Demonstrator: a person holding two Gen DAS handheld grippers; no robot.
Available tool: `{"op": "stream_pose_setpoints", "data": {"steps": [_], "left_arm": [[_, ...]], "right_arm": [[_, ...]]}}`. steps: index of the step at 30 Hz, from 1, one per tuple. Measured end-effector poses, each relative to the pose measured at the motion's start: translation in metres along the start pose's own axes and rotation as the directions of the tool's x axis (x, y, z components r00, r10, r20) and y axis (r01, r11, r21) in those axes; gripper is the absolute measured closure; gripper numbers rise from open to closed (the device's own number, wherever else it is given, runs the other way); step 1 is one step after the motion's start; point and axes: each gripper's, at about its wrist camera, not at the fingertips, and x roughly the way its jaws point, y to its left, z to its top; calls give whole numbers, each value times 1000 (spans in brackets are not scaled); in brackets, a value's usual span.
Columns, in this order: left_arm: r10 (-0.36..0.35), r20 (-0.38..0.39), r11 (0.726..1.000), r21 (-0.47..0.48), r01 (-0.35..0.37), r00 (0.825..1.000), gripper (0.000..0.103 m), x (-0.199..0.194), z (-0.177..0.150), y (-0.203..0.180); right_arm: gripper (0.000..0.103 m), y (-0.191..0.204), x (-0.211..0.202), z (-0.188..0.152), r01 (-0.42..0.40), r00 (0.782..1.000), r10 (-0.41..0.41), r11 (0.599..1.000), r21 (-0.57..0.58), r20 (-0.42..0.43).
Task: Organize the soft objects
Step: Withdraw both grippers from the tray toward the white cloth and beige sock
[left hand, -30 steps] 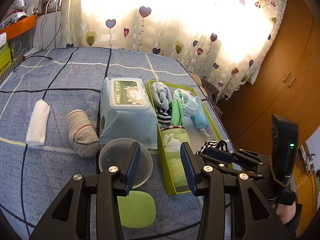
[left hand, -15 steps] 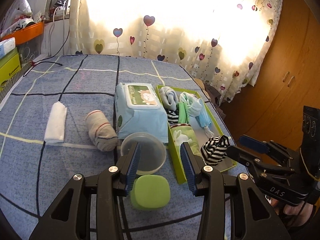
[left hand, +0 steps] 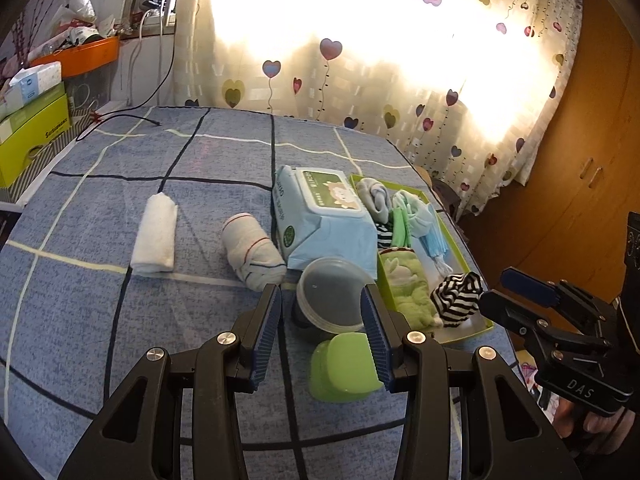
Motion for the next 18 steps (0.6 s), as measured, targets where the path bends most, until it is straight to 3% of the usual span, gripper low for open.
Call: {"op": "stream_pose_setpoints", "data": {"steps": [18], "left_arm": [[76, -8, 992, -103, -76, 997, 60, 4, -2, 60]], "right_arm": [[52, 41, 29, 21, -78, 997, 76, 993, -92, -29]]}}
